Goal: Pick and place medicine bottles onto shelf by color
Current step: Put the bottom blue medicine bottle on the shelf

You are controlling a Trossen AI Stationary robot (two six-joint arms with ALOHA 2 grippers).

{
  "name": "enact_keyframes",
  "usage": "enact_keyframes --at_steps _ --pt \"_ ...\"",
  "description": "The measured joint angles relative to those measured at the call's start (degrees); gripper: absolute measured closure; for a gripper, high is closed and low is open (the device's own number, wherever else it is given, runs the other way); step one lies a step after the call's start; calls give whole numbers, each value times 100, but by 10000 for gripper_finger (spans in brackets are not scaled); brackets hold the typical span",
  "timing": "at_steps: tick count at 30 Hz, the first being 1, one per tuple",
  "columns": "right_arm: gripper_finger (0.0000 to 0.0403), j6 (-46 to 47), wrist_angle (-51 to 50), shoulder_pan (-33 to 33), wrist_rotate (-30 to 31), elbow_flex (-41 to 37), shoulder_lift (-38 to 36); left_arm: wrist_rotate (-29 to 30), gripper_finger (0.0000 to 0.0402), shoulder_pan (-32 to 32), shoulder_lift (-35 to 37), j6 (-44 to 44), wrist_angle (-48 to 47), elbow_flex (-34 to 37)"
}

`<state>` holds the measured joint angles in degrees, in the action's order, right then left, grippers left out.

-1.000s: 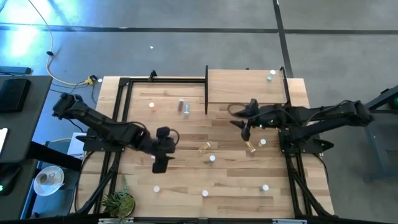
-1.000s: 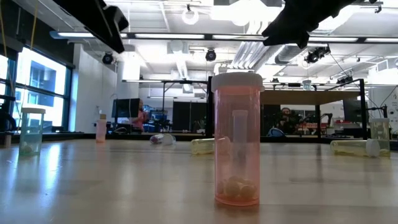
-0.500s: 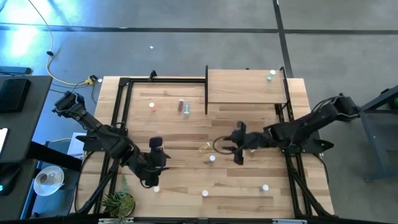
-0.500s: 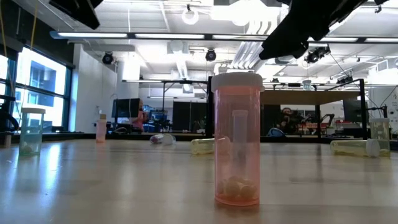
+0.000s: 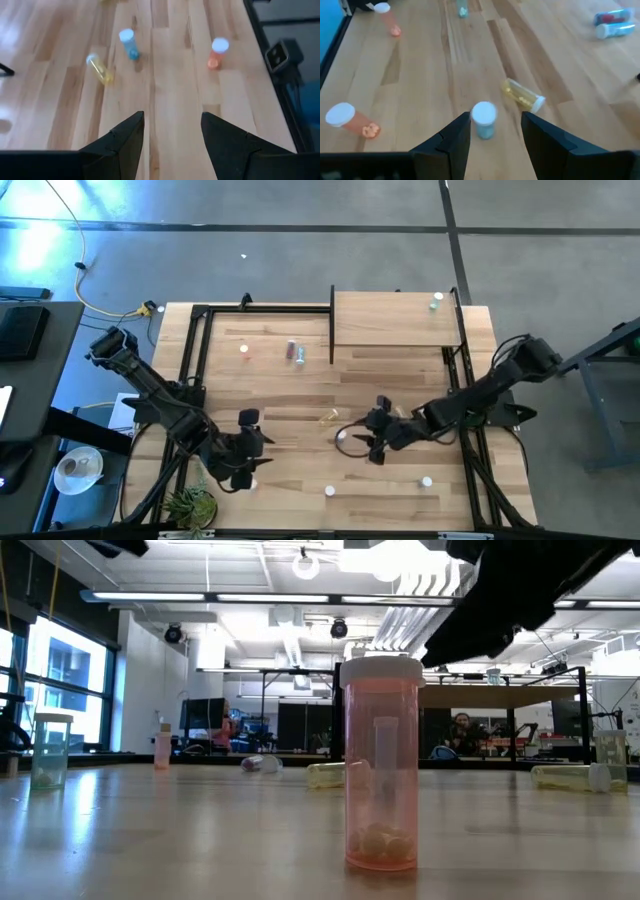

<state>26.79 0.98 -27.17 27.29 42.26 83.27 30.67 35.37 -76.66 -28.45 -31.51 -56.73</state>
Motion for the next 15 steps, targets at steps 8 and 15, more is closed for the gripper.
enact_keyframes --at_steps 8,15 --pt "236 312 293 -144 156 0 695 123 215 36 2 10 402 90" --pt "236 321 660 -149 253 4 1224 160 215 -84 2 67 477 92"
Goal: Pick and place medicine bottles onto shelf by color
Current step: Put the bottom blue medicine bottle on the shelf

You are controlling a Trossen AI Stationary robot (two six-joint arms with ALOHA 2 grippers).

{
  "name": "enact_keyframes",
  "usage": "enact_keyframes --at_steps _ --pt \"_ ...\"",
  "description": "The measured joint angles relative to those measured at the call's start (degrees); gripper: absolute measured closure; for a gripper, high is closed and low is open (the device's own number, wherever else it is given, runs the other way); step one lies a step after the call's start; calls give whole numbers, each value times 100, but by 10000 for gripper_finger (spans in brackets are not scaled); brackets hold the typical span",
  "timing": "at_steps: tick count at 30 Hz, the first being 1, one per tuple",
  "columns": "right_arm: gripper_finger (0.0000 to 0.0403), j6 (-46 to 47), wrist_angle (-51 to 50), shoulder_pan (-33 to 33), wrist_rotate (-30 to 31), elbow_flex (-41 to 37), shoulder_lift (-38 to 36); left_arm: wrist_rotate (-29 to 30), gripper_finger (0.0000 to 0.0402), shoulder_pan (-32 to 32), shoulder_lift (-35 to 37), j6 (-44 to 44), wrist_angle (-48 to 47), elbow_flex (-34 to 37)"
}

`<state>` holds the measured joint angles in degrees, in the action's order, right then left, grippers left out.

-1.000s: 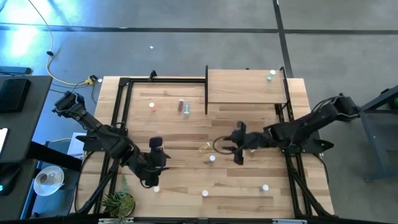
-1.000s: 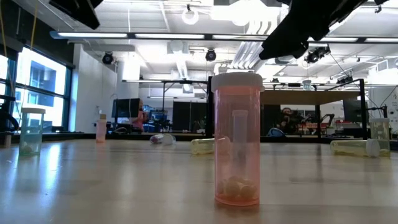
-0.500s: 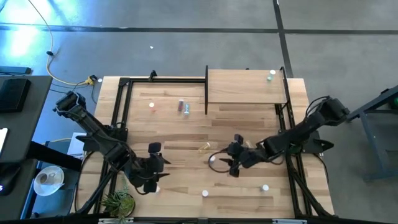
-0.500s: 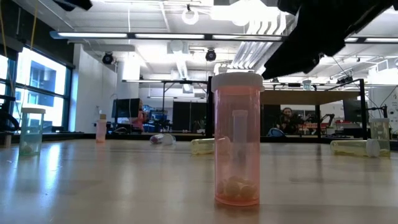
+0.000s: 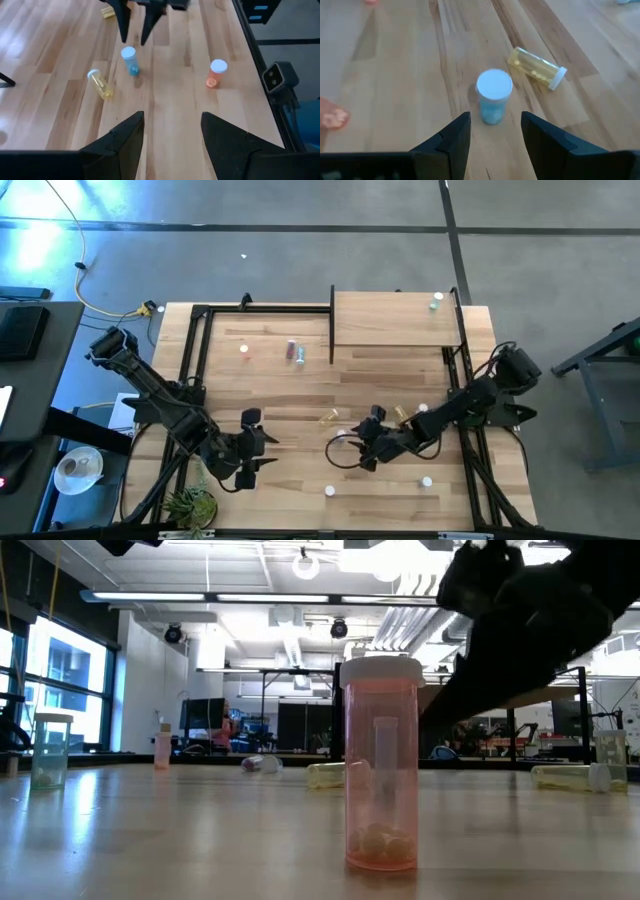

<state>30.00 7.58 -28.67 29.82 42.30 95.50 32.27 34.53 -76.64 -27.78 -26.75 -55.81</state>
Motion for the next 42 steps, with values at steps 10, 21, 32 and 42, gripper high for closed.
enact_keyframes --at_steps 10,21,32,42 --pt "236 -23 506 0 210 -2 565 -31 215 -241 2 100 7 0" --pt "236 -51 1041 0 367 -2 1011 -139 215 -461 2 208 7 0" --pt "250 -194 1823 0 633 -4 1504 -144 215 -736 2 472 5 0" --pt "318 -197 1851 2 687 -4 1528 -230 215 -1168 2 919 5 0"
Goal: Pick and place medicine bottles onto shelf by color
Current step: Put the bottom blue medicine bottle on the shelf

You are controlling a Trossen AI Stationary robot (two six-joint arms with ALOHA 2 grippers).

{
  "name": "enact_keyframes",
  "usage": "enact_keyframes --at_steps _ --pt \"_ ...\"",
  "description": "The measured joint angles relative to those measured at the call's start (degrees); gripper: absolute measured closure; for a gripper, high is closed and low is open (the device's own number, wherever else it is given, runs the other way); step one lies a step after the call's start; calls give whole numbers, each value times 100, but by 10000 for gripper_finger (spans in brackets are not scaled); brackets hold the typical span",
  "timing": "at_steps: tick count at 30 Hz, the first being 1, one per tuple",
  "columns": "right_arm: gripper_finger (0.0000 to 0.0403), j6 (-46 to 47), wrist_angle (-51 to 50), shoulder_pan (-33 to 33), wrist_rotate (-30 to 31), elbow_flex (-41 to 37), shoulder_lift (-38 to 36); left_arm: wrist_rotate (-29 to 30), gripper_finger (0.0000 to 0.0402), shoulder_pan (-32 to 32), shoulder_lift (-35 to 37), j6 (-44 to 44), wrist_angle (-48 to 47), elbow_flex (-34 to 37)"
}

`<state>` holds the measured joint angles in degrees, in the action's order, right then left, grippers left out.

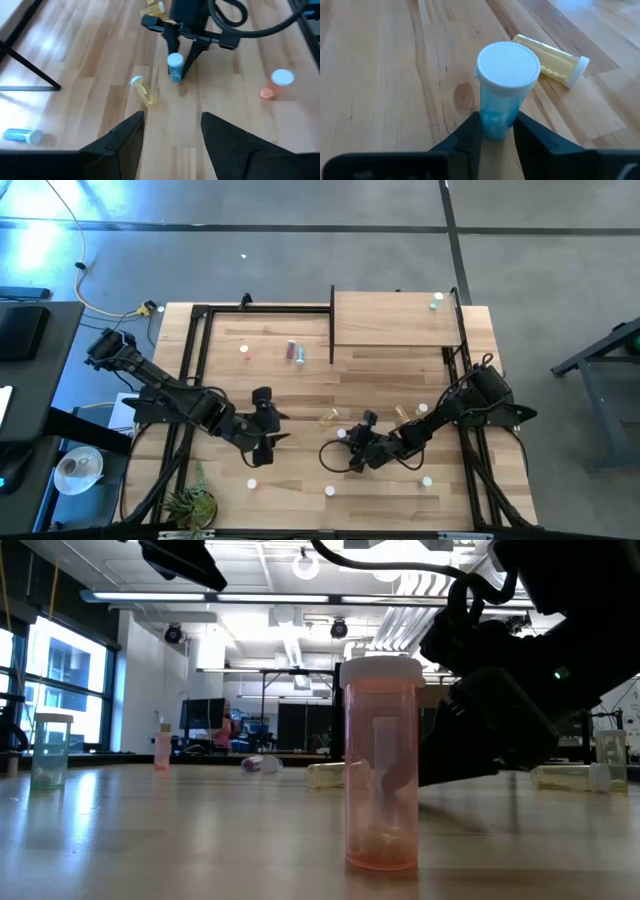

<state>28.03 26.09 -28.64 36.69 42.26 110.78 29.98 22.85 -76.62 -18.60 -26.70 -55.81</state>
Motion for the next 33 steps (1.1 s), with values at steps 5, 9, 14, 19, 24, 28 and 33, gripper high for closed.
enact_keyframes --at_steps 5,9,14,19,24,28,33 --pt "325 0 99 0 -2 0 0 -245 215 -284 0 329 1 0" --pt "323 0 280 11 -34 0 0 -616 215 -550 0 613 0 0" --pt "323 0 644 68 -222 0 -7 -1297 215 -908 0 831 1 0" --pt "324 2 980 228 -591 0 -153 -1619 212 -1194 0 914 0 0" --pt "324 -185 985 485 -939 106 -368 -1658 185 -1426 0 1202 2 0" --pt "324 -522 936 807 -1344 317 -444 -1670 163 -1653 0 1429 92 0" --pt "324 -864 429 1207 -1637 683 -444 -2150 158 -1978 1 1738 322 0"
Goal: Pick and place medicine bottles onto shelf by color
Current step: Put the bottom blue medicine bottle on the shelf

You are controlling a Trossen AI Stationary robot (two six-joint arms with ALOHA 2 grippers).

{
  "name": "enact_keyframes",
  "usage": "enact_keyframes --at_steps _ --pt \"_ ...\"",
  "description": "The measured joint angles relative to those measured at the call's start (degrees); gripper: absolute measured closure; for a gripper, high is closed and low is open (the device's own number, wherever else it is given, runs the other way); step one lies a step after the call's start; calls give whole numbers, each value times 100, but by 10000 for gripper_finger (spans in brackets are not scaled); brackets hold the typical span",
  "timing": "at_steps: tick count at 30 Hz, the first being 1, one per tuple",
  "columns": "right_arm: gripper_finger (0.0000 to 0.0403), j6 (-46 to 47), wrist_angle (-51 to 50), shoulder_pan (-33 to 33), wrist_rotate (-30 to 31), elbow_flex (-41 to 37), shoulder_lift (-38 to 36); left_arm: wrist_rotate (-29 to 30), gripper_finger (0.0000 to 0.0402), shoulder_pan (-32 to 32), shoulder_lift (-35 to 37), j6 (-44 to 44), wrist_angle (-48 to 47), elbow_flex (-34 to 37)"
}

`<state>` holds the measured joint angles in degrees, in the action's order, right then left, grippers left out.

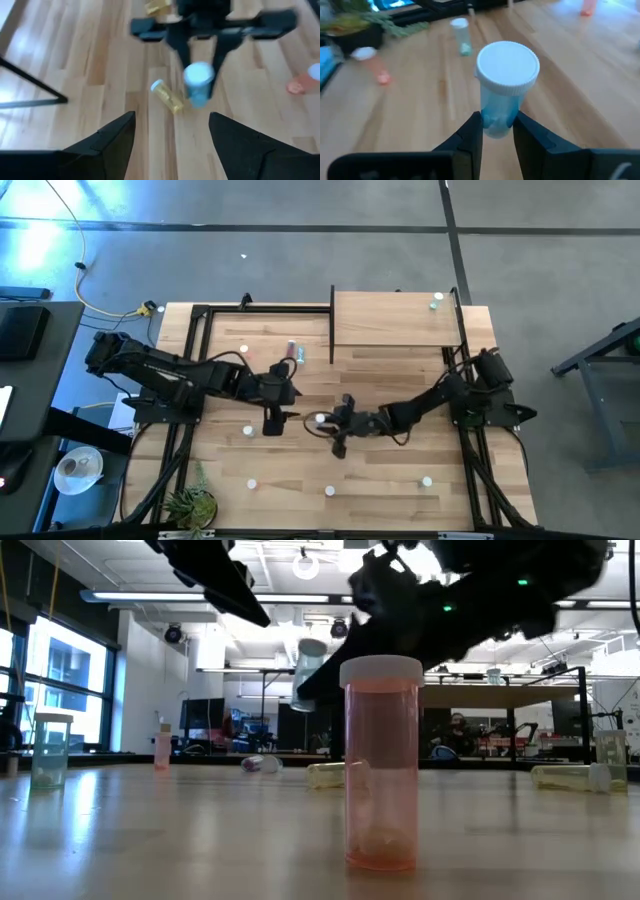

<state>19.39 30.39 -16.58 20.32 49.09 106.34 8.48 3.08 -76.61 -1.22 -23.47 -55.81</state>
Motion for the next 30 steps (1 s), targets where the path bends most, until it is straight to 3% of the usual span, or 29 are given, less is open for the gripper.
enact_keyframes --at_steps 8,13,25,30 --pt "324 -269 -1175 385 -192 645 4 -622 158 -429 1 343 84 0" --pt "324 -665 -1552 510 -195 1030 4 -658 158 -612 1 490 125 0" --pt "324 -981 -1896 915 -192 1502 4 -669 159 -915 0 641 150 0" --pt "324 -894 -1856 1003 -212 1506 4 -947 159 -1024 0 641 150 0"
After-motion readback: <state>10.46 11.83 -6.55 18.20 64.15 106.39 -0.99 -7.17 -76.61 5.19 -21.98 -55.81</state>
